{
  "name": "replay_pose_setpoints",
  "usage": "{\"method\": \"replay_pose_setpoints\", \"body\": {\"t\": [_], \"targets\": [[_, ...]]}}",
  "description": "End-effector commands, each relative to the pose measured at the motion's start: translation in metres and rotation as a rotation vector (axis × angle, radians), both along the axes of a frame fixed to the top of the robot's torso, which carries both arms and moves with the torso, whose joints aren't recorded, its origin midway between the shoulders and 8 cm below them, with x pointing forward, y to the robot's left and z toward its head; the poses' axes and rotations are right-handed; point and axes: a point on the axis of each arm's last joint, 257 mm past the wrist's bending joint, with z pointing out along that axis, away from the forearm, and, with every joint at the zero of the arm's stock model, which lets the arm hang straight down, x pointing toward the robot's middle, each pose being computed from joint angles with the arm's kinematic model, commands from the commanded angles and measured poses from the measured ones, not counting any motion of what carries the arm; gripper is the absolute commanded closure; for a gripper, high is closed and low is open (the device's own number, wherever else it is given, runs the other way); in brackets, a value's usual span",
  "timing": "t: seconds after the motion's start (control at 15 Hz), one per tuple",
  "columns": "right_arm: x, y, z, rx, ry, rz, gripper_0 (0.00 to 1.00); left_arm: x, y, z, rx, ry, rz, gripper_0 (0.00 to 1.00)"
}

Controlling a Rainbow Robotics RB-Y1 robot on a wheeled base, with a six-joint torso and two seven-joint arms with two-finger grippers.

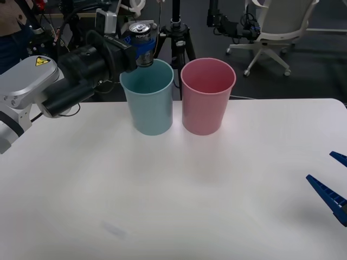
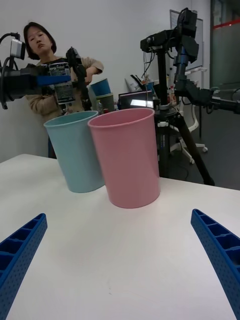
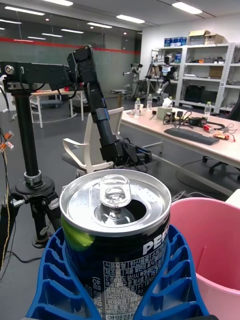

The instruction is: Grasp the object on the table and drop it into the matching bin: aluminum can to the light blue bin, PET bottle to the pink bin.

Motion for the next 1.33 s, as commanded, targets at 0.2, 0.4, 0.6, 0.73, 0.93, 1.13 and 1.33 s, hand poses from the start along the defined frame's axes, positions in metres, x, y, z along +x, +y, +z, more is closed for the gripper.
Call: {"method": "replay_pose_setpoints", "body": {"t": [0.2, 0.4, 0.6, 0.73, 0.93, 1.13, 1.33], "targets": [[0.000, 0.000, 0.000, 0.000, 0.000, 0.000, 0.00, 0.001, -0.001, -0.002, 0.007, -0.005, 0.009, 0.34], [0.000, 0.000, 0.000, 0.000, 0.000, 0.000, 0.00, 0.001, -0.003, -0.002, 0.007, -0.010, 0.007, 0.00], [0.000, 0.000, 0.000, 0.000, 0.000, 0.000, 0.00, 0.000, -0.004, 0.000, -0.002, -0.007, 0.003, 0.00], [0.000, 0.000, 0.000, 0.000, 0.000, 0.000, 0.00, -0.001, -0.005, 0.000, -0.006, -0.004, -0.002, 0.00], [0.000, 0.000, 0.000, 0.000, 0.000, 0.000, 0.00, -0.001, -0.005, 0.000, -0.010, -0.002, -0.002, 0.00], [0.000, 0.000, 0.000, 0.000, 0.000, 0.000, 0.00, -0.002, -0.006, 0.001, -0.009, -0.005, -0.006, 0.00], [0.000, 0.000, 0.000, 0.000, 0.000, 0.000, 0.00, -0.007, 0.004, 0.003, -0.007, 0.002, -0.029, 0.00]]}}
